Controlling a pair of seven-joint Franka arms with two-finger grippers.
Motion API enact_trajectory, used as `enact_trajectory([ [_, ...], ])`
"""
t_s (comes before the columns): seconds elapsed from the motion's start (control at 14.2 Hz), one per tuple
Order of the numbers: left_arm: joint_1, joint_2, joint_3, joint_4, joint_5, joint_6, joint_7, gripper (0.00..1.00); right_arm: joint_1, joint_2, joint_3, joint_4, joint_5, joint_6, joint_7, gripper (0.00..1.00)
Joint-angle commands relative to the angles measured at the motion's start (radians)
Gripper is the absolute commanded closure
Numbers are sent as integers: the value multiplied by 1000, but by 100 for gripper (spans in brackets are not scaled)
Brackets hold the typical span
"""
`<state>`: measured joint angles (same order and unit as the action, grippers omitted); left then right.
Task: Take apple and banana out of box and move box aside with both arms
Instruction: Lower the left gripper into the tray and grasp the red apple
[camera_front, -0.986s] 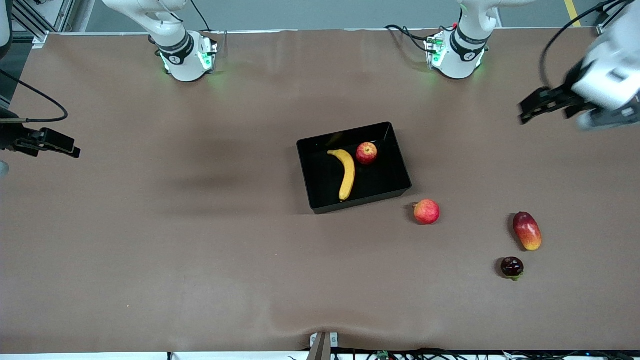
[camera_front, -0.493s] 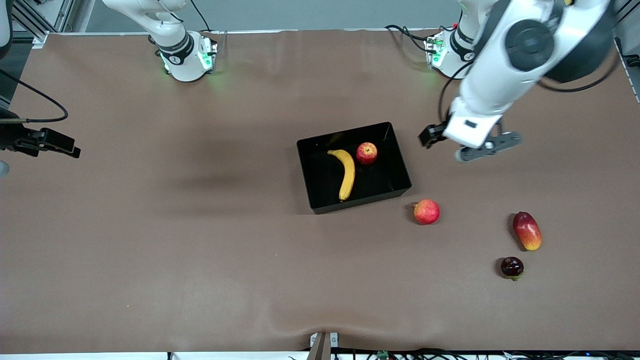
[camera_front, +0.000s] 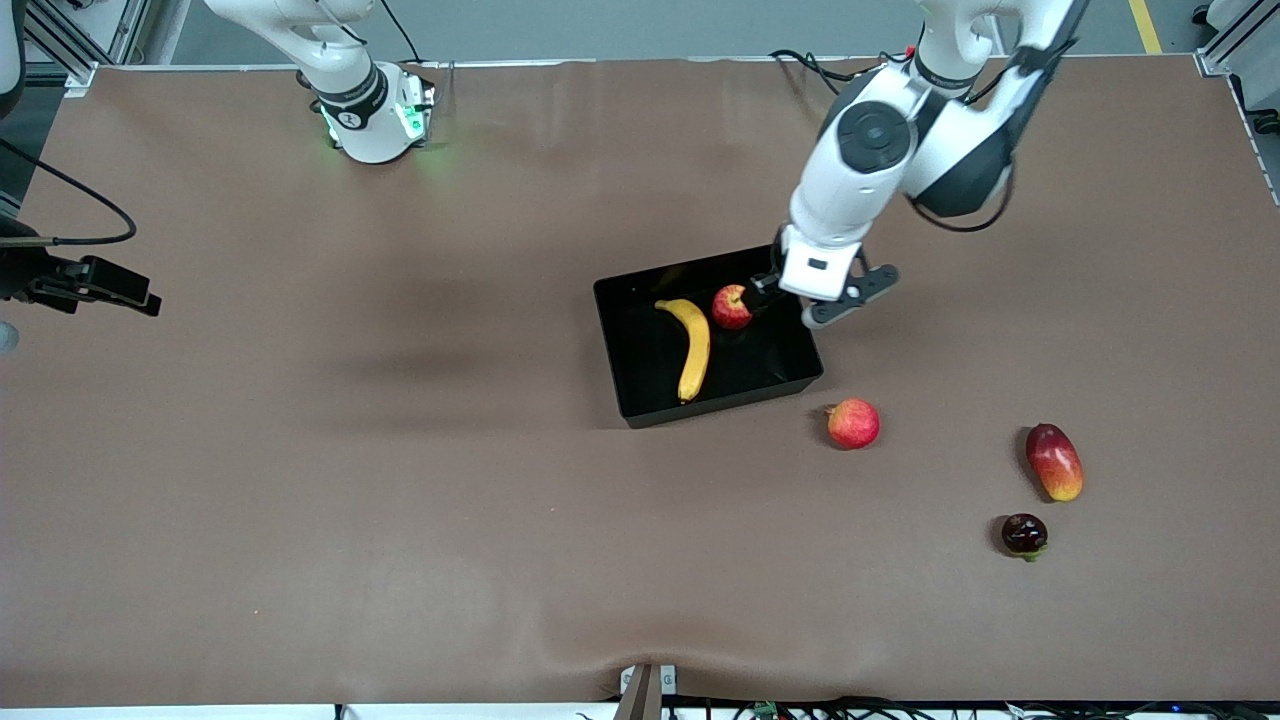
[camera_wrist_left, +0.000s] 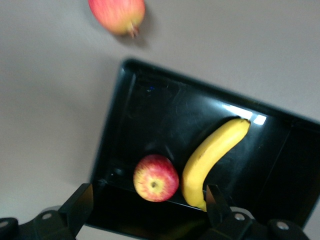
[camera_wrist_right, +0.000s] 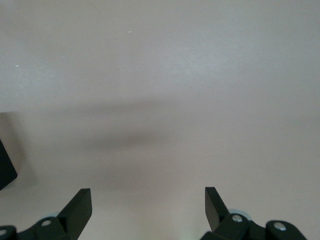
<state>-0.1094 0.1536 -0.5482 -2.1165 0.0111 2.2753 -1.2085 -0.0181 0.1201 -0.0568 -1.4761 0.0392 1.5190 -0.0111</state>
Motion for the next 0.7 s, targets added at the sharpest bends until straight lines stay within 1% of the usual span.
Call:
enact_trajectory([
  [0.0, -48, 107, -3, -11, 99, 76, -149, 0, -17, -5, 12, 0, 5, -3, 3, 0],
  [0.14, -62, 187, -4, -10, 205, 105, -256, 0, -17, -7, 12, 0, 4, -3, 3, 0],
  [0.35, -87, 265, -4, -7, 311, 133, -360, 0, -17, -7, 12, 0, 4, -2, 3, 0],
  [0.49, -88, 302, -4, -5, 342, 159, -391, 0, -17, -5, 12, 0, 5, -2, 3, 0],
  [0.63, -90, 336, -4, -5, 345, 191, -402, 0, -17, -5, 12, 0, 4, -2, 3, 0],
])
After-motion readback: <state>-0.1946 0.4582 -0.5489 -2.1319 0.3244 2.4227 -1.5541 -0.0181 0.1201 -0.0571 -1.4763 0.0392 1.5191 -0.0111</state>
